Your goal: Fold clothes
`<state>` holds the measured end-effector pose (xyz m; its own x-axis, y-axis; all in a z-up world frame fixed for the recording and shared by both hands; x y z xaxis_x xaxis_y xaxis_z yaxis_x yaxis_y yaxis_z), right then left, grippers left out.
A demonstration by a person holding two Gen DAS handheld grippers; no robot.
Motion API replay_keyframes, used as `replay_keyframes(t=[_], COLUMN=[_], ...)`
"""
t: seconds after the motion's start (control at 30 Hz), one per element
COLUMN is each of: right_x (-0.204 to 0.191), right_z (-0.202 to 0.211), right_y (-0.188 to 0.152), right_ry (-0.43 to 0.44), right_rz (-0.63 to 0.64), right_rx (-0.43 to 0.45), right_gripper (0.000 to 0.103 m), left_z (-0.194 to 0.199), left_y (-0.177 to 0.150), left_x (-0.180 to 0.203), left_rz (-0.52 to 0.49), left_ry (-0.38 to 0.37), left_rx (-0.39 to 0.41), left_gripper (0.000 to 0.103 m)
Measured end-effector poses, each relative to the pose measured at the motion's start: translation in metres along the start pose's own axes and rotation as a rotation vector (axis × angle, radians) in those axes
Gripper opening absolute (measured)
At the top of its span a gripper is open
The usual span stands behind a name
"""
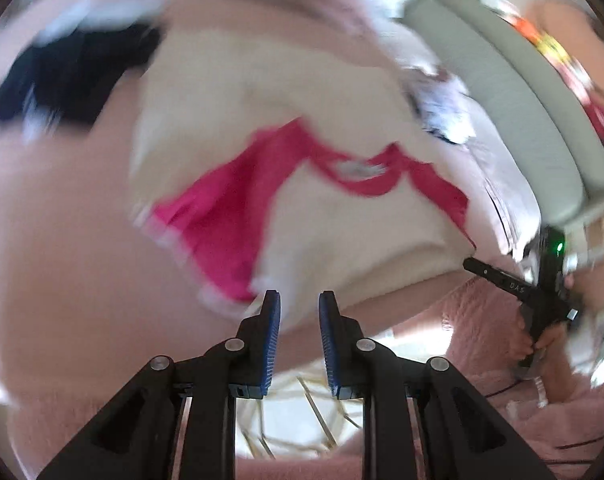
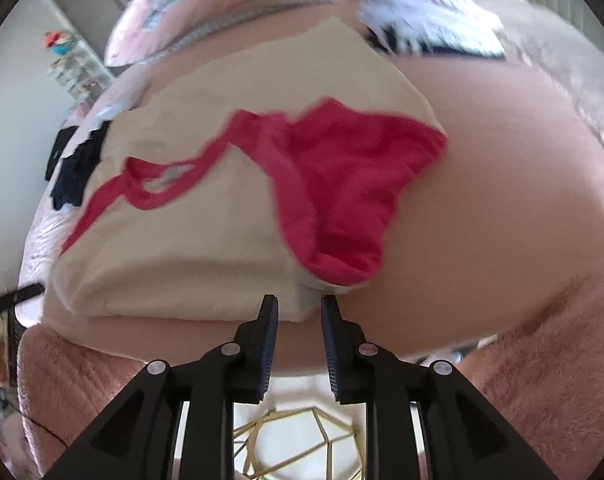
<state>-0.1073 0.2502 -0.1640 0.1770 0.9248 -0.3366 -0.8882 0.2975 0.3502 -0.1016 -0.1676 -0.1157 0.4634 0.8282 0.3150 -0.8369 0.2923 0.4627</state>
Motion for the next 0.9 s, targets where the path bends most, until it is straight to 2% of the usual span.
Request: replay_keyframes(t=[0.07,0.17,0.23,0.27,0.33,0.4,0.43,0.47,0.53,0.63,0.67,0.73,0.77,0.83,0.9], right_x=[-0.025,-0.053,-0.053,-0.041,-0.017,-0.004,-0.003,-0.006,-0.014,-0.045,-0.057,-0.073,-0.081,-0.066,-0.051], right_z=[-0.002,-0.022,-0.039,-0.053,-0.053,-0.044,-0.038,-0.033,-0.024,-0.022,-0.023,-0.040,-0.048,-0.059,-0.070], right_y=[0.004,0.013,0.017,0.020,0.020,0.019,0.017,0.016,0.017,0.021,0.023,0.025,0.026,0.034,0.043], right_ry=[0.025,-0.007,-0.036,-0.109,-0.063,-0.106,-0.115,-0.114,-0.099,-0.033,-0.008,0.003,0.009,-0.069,-0.147], right_rz=[0.095,0.189,0.212,0.216,0.171,0.183,0.204,0.208,0.207,0.264,0.295,0.344,0.369,0.335,0.301], right_rx=[0.030,0.021,0.013,-0.003,-0.010,-0.016,-0.020,-0.019,-0.010,0.032,0.046,0.026,0.015,0.025,0.035], right_gripper=[0.021,0.021,0.021,0.019,0.000,0.000,0.000,0.000,0.011,0.029,0.030,0.031,0.031,0.031,0.027], left_z=[-0.026,-0.064,-0.064,-0.062,-0.042,-0.020,-0.010,-0.001,0.000,-0.027,-0.042,-0.075,-0.083,-0.092,-0.078], left_y=[0.011,0.016,0.014,0.013,0.011,0.009,0.010,0.012,0.018,0.023,0.025,0.027,0.032,0.043,0.055], left_x=[0.007,0.002,-0.010,-0.016,-0.032,-0.048,-0.052,-0.053,-0.040,0.003,0.015,0.017,0.013,0.001,-0.006], left_rz=[-0.043,-0.063,-0.055,-0.051,-0.058,-0.068,-0.051,-0.026,-0.038,-0.222,-0.267,-0.310,-0.307,-0.285,-0.246], left_ry=[0.003,0.041,0.033,0.027,0.217,0.437,0.428,0.378,0.242,0.132,0.102,0.171,0.191,0.213,0.255], left_rx=[-0.029,-0.118,-0.121,-0.119,-0.122,-0.125,-0.096,-0.056,-0.016,-0.031,-0.045,-0.111,-0.116,-0.106,-0.070], left_gripper=[0.018,0.018,0.014,0.013,0.009,0.008,0.008,0.008,0.008,0.008,0.008,0.009,0.009,0.006,0.005])
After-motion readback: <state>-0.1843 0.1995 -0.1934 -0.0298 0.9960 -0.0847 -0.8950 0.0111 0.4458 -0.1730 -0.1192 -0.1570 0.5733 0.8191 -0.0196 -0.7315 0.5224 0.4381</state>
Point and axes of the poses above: each gripper's, at about its wrist camera, not at the fingertips, and z roughly against the way its jaws point, x to its right, y to its top, the point moved 2 cm from there along -z, roughly the way its jaws point, and after that the axes turned 11 degrees about -z, right-handed, at the moved point
